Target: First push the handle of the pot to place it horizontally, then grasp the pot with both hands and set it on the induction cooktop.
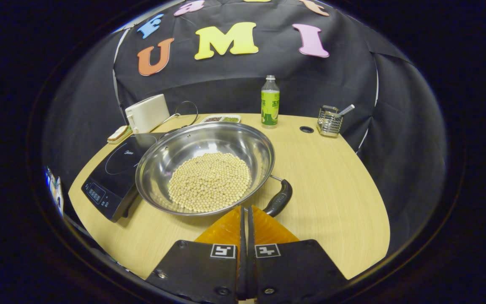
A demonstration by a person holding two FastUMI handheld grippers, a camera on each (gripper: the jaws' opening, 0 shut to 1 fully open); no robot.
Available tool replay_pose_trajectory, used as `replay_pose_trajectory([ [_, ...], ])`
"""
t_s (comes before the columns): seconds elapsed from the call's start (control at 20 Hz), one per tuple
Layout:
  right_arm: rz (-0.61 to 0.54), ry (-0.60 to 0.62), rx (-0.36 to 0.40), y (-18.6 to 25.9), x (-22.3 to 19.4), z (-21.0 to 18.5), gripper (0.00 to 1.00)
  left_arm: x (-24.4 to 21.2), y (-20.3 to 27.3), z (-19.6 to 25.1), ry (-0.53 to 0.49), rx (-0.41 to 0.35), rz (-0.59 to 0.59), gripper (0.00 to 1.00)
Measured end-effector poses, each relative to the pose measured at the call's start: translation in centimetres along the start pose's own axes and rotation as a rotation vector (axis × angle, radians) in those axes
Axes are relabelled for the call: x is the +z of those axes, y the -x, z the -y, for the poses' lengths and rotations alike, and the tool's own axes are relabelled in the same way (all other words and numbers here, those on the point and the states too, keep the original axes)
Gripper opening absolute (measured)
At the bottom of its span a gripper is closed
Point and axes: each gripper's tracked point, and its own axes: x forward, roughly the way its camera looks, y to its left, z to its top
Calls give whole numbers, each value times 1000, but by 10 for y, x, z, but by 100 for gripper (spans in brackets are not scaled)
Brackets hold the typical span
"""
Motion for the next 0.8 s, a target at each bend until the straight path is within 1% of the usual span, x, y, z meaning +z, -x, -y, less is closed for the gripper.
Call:
replay_pose_trajectory([
  [0.15, 7, 14, -15, -7, 6, 9, 4, -1, -9, 4, 3, -5, -1, 95],
  [0.4, 18, 36, -44, -23, 19, 28, 4, 0, -19, 0, 29, 18, 0, 95],
  [0.45, 21, 44, -53, -27, 22, 33, 1, -2, -22, 0, 36, 16, -2, 95],
  [0.6, 24, 41, -65, -37, 30, 42, 4, -11, -28, 2, 44, 9, -26, 95],
  [0.8, 22, 60, -83, -51, 42, 52, 4, -22, -35, 9, 37, -5, -57, 95],
])
